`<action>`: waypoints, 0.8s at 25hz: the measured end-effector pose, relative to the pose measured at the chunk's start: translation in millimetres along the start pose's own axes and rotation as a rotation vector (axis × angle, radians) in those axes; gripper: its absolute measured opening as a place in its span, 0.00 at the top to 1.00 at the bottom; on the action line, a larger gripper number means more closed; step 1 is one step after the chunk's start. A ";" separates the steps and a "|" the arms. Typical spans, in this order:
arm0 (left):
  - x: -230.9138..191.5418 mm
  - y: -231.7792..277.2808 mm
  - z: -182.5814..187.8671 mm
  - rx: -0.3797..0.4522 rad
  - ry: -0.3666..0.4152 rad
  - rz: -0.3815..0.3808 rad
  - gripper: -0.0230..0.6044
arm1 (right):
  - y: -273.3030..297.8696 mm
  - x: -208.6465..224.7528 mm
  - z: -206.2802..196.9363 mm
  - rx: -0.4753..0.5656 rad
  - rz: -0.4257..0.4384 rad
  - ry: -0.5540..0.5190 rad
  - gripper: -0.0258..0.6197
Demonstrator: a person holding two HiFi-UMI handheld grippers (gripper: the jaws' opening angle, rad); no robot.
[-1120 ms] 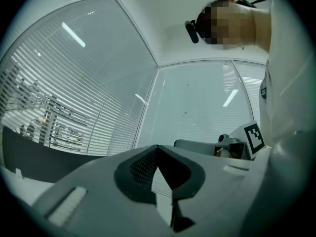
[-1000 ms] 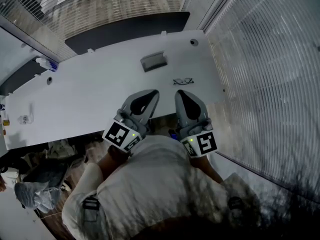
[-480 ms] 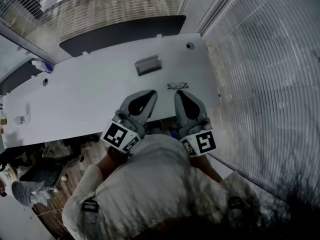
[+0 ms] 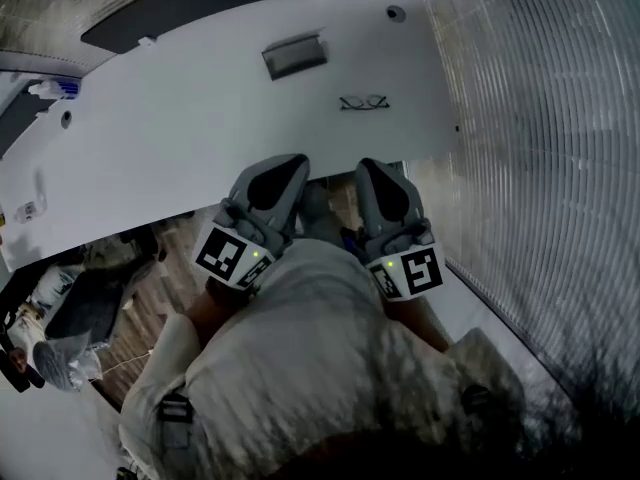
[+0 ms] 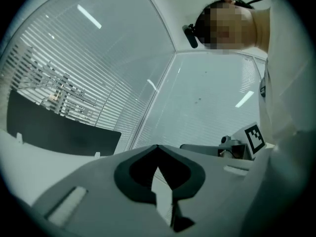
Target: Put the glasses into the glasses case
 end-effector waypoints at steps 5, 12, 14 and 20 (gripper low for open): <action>-15.9 2.1 -32.2 -0.054 -0.026 0.006 0.97 | -2.6 -1.4 -37.0 -0.058 -0.010 0.038 0.96; -20.8 7.8 -42.7 -0.021 0.009 0.014 0.97 | -5.1 -1.1 -46.4 -0.060 -0.005 0.007 0.96; -25.8 12.0 -37.7 -0.003 0.023 0.015 0.97 | -1.4 6.3 -47.7 -0.067 -0.016 -0.018 0.96; -48.1 37.1 -49.6 -0.061 0.015 0.001 0.96 | 17.3 45.7 -67.4 -0.086 -0.024 -0.153 0.96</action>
Point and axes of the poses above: the fingertips, and each gripper's own axes: y forward along the fingers, x to its right, z out of its top, the point moved 7 cm from there along -y, backward along the fingers, and after that the axes turned 10 degrees about -y, right-handed, at the moved point
